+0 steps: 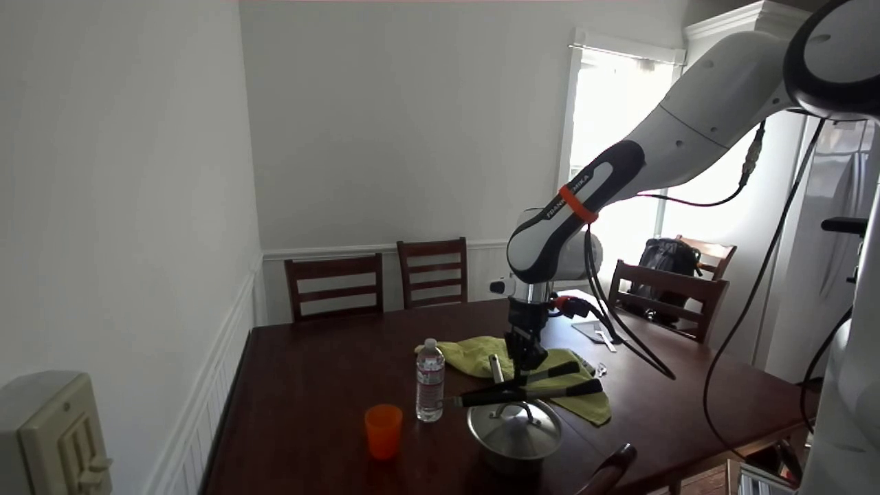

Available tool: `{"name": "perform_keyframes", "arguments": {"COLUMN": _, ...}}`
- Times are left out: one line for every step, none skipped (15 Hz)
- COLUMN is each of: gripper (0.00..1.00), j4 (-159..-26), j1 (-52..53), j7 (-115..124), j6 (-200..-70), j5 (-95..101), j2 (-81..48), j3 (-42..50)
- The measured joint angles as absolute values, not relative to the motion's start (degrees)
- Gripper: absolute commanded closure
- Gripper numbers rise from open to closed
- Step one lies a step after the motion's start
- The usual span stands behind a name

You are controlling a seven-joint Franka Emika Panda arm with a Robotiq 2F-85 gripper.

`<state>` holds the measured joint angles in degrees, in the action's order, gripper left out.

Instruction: Put the tongs on top of the silver lid

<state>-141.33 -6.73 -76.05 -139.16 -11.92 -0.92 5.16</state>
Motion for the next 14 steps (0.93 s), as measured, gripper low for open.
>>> {"name": "perform_keyframes", "arguments": {"gripper": 0.99, "j4": -141.78, "j1": -6.38, "j7": -76.03, "j6": -139.88, "j5": -11.92, "j2": -0.91, "j3": 4.97}}
{"name": "perform_keyframes", "arguments": {"gripper": 0.99, "j4": -142.29, "j1": -6.16, "j7": -76.03, "j6": -140.73, "j5": -11.92, "j2": -0.91, "j3": 4.74}}
{"name": "perform_keyframes", "arguments": {"gripper": 0.99, "j4": -142.84, "j1": -5.97, "j7": -75.99, "j6": -141.79, "j5": -11.92, "j2": -0.92, "j3": 4.56}}
{"name": "perform_keyframes", "arguments": {"gripper": 0.99, "j4": -143.39, "j1": -5.8, "j7": -75.84, "j6": -143.08, "j5": -11.92, "j2": -0.92, "j3": 4.44}}
{"name": "perform_keyframes", "arguments": {"gripper": 0.95, "j4": -143.96, "j1": -5.72, "j7": -75.77, "j6": -144.4, "j5": -12.18, "j2": -0.92, "j3": 4.38}}
{"name": "perform_keyframes", "arguments": {"gripper": 0.95, "j4": -144.46, "j1": -5.72, "j7": -75.77, "j6": -145.53, "j5": -12.79, "j2": -0.92, "j3": 4.34}}
{"name": "perform_keyframes", "arguments": {"gripper": 0.99, "j4": -144.84, "j1": -5.72, "j7": -75.77, "j6": -146.29, "j5": -13.26, "j2": -0.9, "j3": 4.34}}
{"name": "perform_keyframes", "arguments": {"gripper": 0.99, "j4": -145.13, "j1": -5.72, "j7": -75.77, "j6": -146.7, "j5": -13.41, "j2": -0.86, "j3": 4.34}}
{"name": "perform_keyframes", "arguments": {"gripper": 0.99, "j4": -145.21, "j1": -5.72, "j7": -75.77, "j6": -146.73, "j5": -13.39, "j2": -0.91, "j3": 4.34}}
{"name": "perform_keyframes", "arguments": {"gripper": 0.99, "j4": -145.21, "j1": -5.77, "j7": -75.53, "j6": -146.73, "j5": -13.63, "j2": -0.96, "j3": 4.42}}
{"name": "perform_keyframes", "arguments": {"gripper": 0.99, "j4": -145.21, "j1": -5.89, "j7": -74.88, "j6": -146.76, "j5": -14.62, "j2": -0.96, "j3": 4.59}}
{"name": "perform_keyframes", "arguments": {"gripper": 0.99, "j4": -145.21, "j1": -6.02, "j7": -74.19, "j6": -146.77, "j5": -16.01, "j2": -1.0, "j3": 4.77}}
{"name": "perform_keyframes", "arguments": {"gripper": 0.99, "j4": -145.23, "j1": -6.12, "j7": -73.39, "j6": -146.89, "j5": -17.6, "j2": -1.07, "j3": 4.92}}
{"name": "perform_keyframes", "arguments": {"gripper": 0.99, "j4": -145.26, "j1": -6.17, "j7": -72.51, "j6": -147.25, "j5": -19.1, "j2": -1.18, "j3": 5.04}}
